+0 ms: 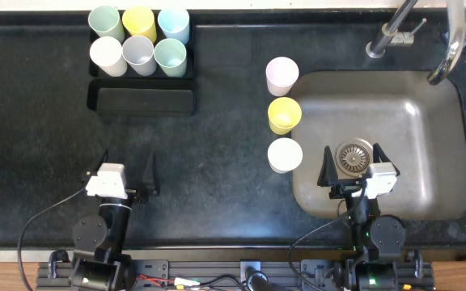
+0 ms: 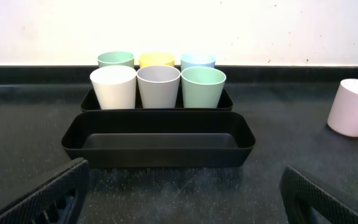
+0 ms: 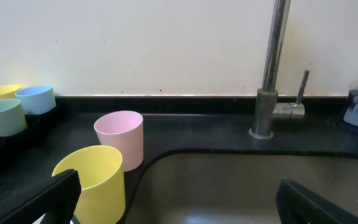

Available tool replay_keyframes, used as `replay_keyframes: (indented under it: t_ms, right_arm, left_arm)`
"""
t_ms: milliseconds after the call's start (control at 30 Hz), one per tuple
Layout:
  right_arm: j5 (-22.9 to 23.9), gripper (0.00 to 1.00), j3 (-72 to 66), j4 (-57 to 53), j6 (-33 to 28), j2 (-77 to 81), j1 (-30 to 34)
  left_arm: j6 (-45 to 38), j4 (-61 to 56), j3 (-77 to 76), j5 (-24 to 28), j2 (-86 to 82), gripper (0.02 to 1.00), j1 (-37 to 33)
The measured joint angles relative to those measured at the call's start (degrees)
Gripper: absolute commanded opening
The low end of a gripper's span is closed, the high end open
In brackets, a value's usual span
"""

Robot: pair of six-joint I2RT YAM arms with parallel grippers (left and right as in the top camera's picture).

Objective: Store Cups

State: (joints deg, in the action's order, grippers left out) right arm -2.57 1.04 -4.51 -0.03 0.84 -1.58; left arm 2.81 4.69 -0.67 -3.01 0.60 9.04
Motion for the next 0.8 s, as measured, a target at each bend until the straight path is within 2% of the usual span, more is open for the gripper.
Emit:
replay_keyframes:
  t_ms: [267, 433, 633, 800]
  right_arm:
    - [0.0, 0.998, 0.0, 0.0, 0.0, 0.0, 0.0]
    - [0.0, 0.996, 0.0, 0.0, 0.0, 0.0, 0.0]
    - [0.0, 0.996, 0.0, 0.0, 0.0, 0.0, 0.0]
    - [0.0, 0.998, 0.0, 0.0, 0.0, 0.0, 0.0]
  left_arm:
    - [0.0, 0.0, -0.2, 0.0, 1.2, 0.998, 0.0]
    - [0.0, 0.5, -5.9, 0.5, 12.7, 0.998, 0.0]
    - [0.1, 4.2, -26.0, 3.1, 31.8, 0.998, 0.0]
    - [0.2, 19.3, -52.9, 11.9, 51.6, 0.998, 0.2]
